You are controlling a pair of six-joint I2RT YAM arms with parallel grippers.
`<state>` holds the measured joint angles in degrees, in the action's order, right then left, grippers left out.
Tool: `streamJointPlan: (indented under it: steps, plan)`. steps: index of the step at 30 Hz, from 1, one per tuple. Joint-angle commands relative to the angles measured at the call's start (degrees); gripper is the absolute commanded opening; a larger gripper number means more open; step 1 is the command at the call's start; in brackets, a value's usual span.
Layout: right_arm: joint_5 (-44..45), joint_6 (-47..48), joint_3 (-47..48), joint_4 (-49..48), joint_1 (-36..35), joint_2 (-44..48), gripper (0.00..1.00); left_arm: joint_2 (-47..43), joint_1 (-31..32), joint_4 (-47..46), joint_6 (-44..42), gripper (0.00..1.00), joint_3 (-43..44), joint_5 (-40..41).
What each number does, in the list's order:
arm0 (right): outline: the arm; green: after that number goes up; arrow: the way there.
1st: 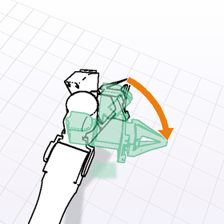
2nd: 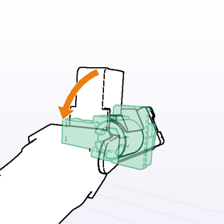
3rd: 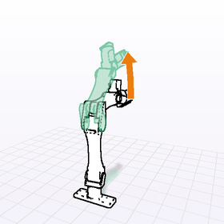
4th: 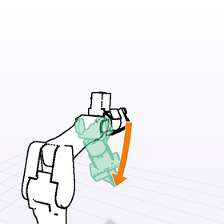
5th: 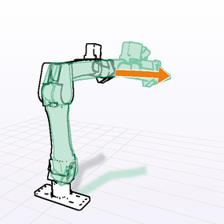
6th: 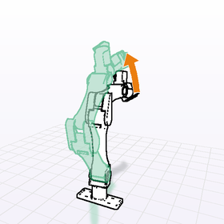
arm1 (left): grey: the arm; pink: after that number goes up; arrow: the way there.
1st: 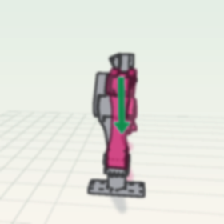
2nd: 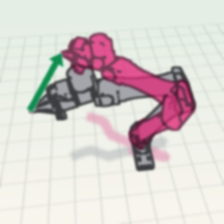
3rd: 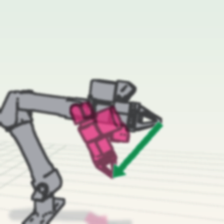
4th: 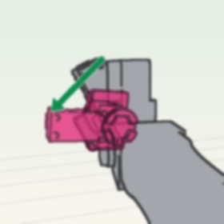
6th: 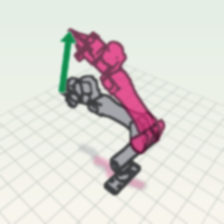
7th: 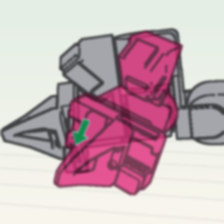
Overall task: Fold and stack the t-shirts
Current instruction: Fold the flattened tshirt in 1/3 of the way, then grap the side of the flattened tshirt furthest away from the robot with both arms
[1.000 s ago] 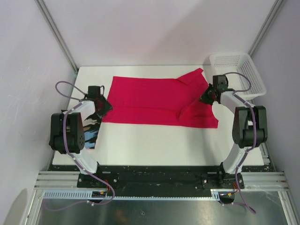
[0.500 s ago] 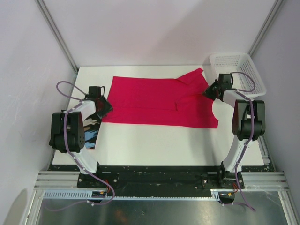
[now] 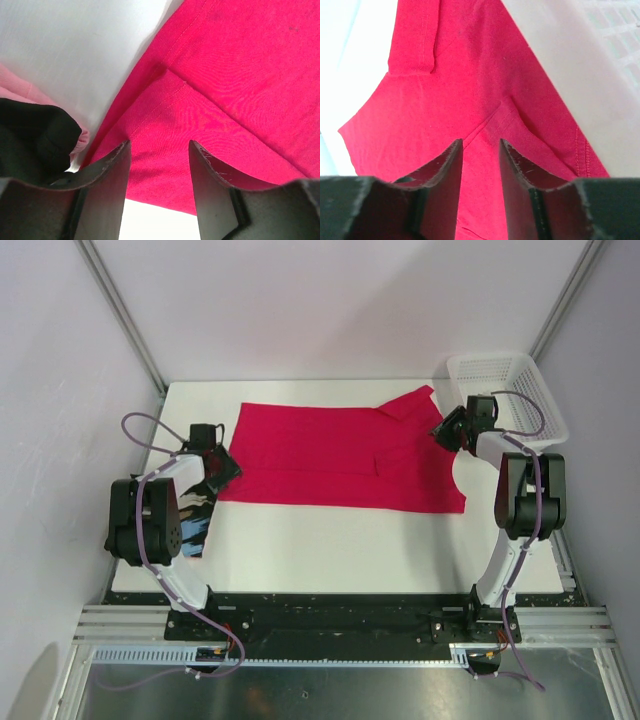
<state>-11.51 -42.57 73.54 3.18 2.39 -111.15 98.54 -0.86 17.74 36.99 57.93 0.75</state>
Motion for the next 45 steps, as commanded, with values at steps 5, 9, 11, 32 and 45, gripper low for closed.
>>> streamJointPlan:
  steps: [5,9,11,32,45]
  plan:
    - [3.78,3.35,2.43,7.34,-1.18,6.62,0.48,-4.38,0.34,-0.38,-1.14,0.55,0.42,-3.21]
    - [6.89,3.78,1.18,16.74,-3.05,10.38,0.45,-7.25,1.63,-0.34,-0.15,0.55,-1.12,-3.89]
    - [7.63,3.73,-1.31,18.63,-4.23,13.28,0.43,-8.53,1.98,-0.34,0.61,0.55,-2.11,-3.27]
    - [6.12,6.06,-30.13,22.07,7.14,36.37,0.32,-15.39,2.01,-0.2,5.72,0.51,-8.86,-0.98]
    - [5.19,6.07,-32.55,16.86,8.28,32.12,0.42,-17.15,2.01,-0.17,5.62,0.52,-10.74,-1.0]
